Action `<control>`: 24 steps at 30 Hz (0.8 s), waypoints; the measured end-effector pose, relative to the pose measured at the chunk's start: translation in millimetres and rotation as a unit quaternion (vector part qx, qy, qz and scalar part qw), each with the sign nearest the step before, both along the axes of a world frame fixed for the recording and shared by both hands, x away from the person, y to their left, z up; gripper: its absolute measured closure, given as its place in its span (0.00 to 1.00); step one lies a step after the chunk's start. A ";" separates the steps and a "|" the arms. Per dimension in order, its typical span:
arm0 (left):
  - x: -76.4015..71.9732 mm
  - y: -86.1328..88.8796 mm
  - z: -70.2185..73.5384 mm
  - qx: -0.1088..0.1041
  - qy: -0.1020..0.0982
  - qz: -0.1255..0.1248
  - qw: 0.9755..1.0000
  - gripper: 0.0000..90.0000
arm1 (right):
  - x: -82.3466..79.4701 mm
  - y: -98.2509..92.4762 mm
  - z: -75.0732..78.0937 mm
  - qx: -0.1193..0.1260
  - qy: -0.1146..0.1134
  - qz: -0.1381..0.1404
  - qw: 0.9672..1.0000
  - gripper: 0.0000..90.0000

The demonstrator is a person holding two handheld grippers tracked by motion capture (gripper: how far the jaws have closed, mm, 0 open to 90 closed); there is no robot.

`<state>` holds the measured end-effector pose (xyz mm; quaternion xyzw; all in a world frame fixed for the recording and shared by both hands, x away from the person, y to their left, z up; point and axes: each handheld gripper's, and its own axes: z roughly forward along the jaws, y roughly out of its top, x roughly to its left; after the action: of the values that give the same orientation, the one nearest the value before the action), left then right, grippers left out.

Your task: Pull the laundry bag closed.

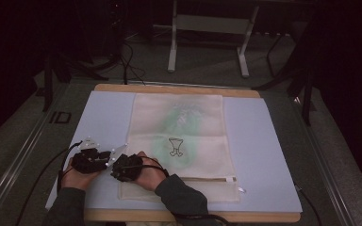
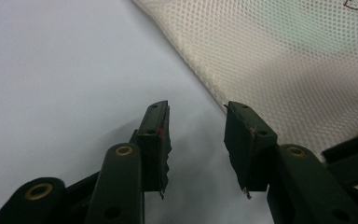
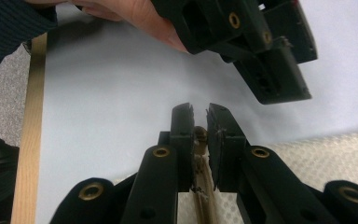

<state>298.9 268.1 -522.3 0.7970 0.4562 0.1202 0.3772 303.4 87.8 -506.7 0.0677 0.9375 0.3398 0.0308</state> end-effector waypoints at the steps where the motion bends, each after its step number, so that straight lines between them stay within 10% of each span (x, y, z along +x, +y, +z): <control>1: 0.0 -0.3 -0.1 -0.001 0.000 0.000 1.000 0.67 | 0.0 -2.7 1.0 0.002 -0.001 0.000 1.000 0.90; 12: -1.1 -3.6 0.8 -0.024 0.007 -0.027 0.999 0.72 | -3.9 -27.9 -5.9 0.003 0.000 -0.003 1.000 0.90; 24: -1.9 -23.6 -3.5 -0.013 0.041 -0.110 0.993 0.89 | 0.5 -32.8 -13.1 0.000 0.026 -0.005 1.000 0.87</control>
<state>297.0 244.5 -525.8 0.8417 0.3825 0.0391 0.3791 303.9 55.0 -519.8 0.0815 0.9375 0.3381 0.0086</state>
